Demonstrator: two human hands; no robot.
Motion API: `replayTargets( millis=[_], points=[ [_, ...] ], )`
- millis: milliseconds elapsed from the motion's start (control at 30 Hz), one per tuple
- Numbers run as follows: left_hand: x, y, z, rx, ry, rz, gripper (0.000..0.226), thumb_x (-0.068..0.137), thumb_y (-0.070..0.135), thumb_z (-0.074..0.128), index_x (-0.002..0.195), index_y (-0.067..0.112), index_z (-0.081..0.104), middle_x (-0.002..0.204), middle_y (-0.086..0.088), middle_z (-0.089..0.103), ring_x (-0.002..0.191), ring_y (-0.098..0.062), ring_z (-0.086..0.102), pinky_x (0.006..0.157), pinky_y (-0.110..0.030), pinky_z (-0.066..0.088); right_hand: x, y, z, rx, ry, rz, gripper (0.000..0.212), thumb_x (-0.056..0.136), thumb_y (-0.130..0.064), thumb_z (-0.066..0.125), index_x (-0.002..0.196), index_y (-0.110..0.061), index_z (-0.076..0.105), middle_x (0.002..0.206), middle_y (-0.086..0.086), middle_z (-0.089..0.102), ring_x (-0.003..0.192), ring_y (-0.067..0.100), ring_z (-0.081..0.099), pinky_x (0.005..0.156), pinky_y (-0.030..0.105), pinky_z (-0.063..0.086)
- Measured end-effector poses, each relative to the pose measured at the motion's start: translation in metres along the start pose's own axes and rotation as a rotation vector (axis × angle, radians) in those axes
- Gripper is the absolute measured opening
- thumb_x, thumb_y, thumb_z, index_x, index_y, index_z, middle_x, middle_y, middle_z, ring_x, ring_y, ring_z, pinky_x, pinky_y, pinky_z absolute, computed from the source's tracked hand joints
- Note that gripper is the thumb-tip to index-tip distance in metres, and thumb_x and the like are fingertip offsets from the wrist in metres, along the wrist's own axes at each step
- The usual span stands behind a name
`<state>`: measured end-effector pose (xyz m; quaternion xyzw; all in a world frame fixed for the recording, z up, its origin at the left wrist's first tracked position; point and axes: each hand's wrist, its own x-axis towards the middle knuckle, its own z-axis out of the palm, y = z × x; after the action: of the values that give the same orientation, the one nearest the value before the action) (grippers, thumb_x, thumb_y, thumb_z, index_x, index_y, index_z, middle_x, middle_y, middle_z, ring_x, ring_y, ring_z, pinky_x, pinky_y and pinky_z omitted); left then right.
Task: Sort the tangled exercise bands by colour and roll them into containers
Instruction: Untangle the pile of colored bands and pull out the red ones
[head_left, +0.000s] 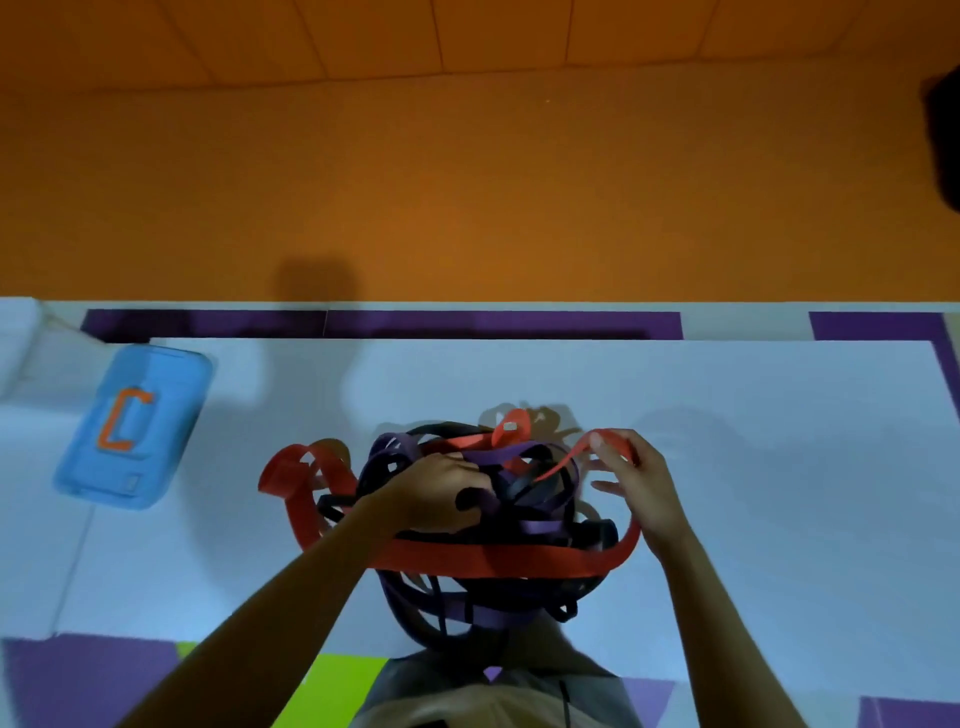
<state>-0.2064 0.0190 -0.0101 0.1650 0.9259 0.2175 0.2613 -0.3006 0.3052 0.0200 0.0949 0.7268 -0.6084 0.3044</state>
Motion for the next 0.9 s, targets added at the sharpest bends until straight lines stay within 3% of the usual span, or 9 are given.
replayTargets(
  millis=[100,167,267,333,433,533,633,767,900],
  points=[
    [0.004,0.0,-0.006,-0.065,-0.17,-0.034,0.029,0.095,0.043,0.045,0.112,0.035,0.068,0.112,0.015,0.065,0.105,-0.013,0.052,0.097,-0.036,0.04,-0.001,0.003,-0.007,-0.058,-0.053,0.031,0.011,0.096,-0.021,0.074,0.107,-0.019,0.075,0.106,-0.002,0.078,0.105,0.019,0.073,0.093,0.039,0.058],
    [0.003,-0.002,-0.002,-0.1,-0.198,-0.06,0.035,0.102,0.044,0.043,0.113,0.026,0.07,0.118,0.006,0.063,0.107,-0.015,0.05,0.096,-0.034,0.036,-0.004,0.006,-0.014,-0.171,-0.13,0.029,0.011,0.095,-0.019,0.073,0.105,-0.02,0.078,0.103,-0.003,0.078,0.101,0.014,0.073,0.092,0.033,0.055],
    [-0.003,0.001,0.007,-0.206,-0.066,-0.13,0.045,0.105,0.05,0.035,0.099,0.018,0.065,0.112,0.003,0.057,0.102,-0.014,0.052,0.093,-0.038,0.042,-0.01,0.006,-0.02,-0.3,-0.224,0.048,0.007,0.096,-0.022,0.074,0.094,-0.017,0.078,0.088,-0.008,0.076,0.083,0.006,0.07,0.08,0.024,0.048],
    [-0.007,-0.001,0.016,-0.231,0.019,-0.197,0.043,0.105,0.05,0.034,0.101,0.018,0.061,0.112,0.002,0.054,0.1,-0.016,0.054,0.091,-0.042,0.046,-0.012,0.004,-0.02,-0.362,-0.268,0.054,0.016,0.096,-0.024,0.075,0.086,-0.012,0.075,0.076,-0.01,0.071,0.073,0.004,0.064,0.074,0.02,0.045],
    [-0.008,0.001,0.022,-0.36,0.122,-0.341,0.032,0.097,0.051,0.056,0.118,0.027,0.056,0.132,0.01,0.044,0.104,-0.019,0.061,0.094,-0.045,0.052,-0.013,0.003,-0.016,-0.495,-0.343,0.086,0.014,0.096,-0.025,0.074,0.085,-0.018,0.078,0.08,-0.009,0.078,0.075,0.004,0.072,0.071,0.01,0.047],
    [0.0,0.008,0.021,-0.363,0.029,-0.399,0.086,0.087,0.058,0.067,0.16,0.038,0.024,0.17,0.013,0.014,0.13,-0.021,0.056,0.105,-0.037,0.047,-0.015,0.009,-0.009,-0.654,-0.359,0.089,0.009,0.097,-0.03,0.074,0.104,-0.027,0.075,0.092,-0.009,0.079,0.087,0.007,0.073,0.085,0.023,0.054],
    [0.013,0.017,0.025,-0.216,-0.042,-0.436,0.104,0.089,0.055,0.068,0.167,0.03,0.003,0.174,0.005,0.012,0.139,-0.028,0.05,0.108,-0.04,0.044,-0.019,0.015,0.0,-0.681,-0.318,0.041,0.048,0.09,-0.033,0.08,0.133,-0.043,0.06,0.113,-0.019,0.073,0.105,0.001,0.068,0.096,0.029,0.053],
    [0.024,0.029,0.03,-0.096,0.029,-0.55,0.084,0.091,0.041,0.069,0.157,0.014,0.027,0.155,-0.008,0.042,0.128,-0.039,0.057,0.098,-0.046,0.048,-0.022,0.014,0.024,-1.035,-0.165,-0.024,0.05,0.07,-0.058,0.079,0.112,-0.035,0.062,0.102,-0.013,0.067,0.098,0.016,0.065,0.086,0.041,0.055],
    [0.021,0.033,0.036,-0.074,0.041,-0.551,0.052,0.09,0.032,0.07,0.134,0.012,0.052,0.135,-0.01,0.057,0.121,-0.035,0.058,0.094,-0.045,0.05,-0.022,0.008,0.05,-1.35,-0.06,0.012,0.046,0.078,-0.055,0.069,0.108,-0.022,0.057,0.104,-0.003,0.067,0.103,0.026,0.066,0.087,0.041,0.05]
  ],
)
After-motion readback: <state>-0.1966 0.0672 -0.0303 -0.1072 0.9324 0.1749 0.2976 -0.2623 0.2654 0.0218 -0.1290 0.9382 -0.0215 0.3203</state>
